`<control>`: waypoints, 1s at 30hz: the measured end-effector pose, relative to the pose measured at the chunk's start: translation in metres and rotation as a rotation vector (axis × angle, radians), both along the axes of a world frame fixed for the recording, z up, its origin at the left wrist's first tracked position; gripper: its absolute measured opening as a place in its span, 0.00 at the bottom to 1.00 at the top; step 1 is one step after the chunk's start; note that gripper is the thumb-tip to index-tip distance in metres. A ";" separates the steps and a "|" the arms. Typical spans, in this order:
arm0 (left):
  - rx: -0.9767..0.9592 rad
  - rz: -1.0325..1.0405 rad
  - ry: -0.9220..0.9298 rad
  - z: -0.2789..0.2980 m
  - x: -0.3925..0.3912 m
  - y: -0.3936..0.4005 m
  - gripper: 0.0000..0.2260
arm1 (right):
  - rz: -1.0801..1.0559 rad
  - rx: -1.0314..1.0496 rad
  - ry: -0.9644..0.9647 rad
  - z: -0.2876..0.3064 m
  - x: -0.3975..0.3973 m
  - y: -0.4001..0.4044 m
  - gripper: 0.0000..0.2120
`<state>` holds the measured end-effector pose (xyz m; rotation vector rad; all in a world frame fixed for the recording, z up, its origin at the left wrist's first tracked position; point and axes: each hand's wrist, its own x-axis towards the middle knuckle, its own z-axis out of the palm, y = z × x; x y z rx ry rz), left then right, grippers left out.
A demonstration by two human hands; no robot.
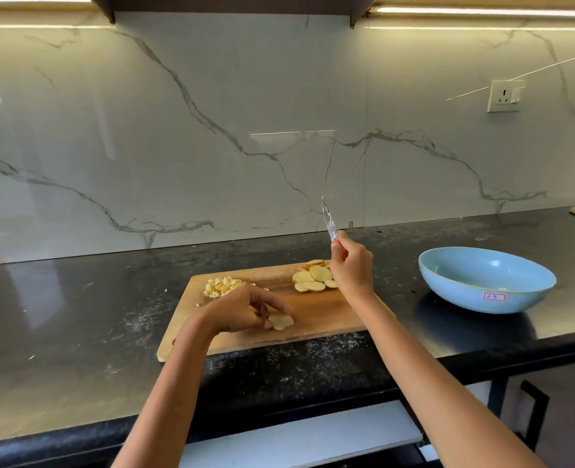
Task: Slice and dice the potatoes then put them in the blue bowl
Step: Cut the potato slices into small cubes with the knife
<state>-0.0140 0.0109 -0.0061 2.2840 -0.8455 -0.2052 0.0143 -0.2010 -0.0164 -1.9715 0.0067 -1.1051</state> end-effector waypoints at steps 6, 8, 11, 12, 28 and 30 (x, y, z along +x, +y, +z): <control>0.001 0.203 -0.273 -0.010 0.008 -0.014 0.18 | 0.018 -0.054 0.056 0.000 -0.003 0.001 0.14; -0.031 0.224 -0.267 -0.011 0.009 -0.014 0.21 | 0.026 -0.070 0.079 -0.001 -0.005 0.001 0.14; -0.089 0.205 -0.180 -0.011 0.009 -0.010 0.23 | 0.059 -0.109 0.134 -0.003 -0.012 0.003 0.15; -0.100 0.202 -0.179 -0.012 0.010 -0.010 0.22 | 0.078 -0.119 0.154 -0.004 -0.014 0.004 0.16; -0.094 0.285 -0.344 -0.017 0.014 -0.020 0.19 | 0.215 -0.637 0.573 -0.001 -0.083 0.007 0.20; -0.084 0.266 -0.340 -0.018 0.015 -0.020 0.20 | 0.178 -0.622 0.594 -0.003 -0.082 0.007 0.20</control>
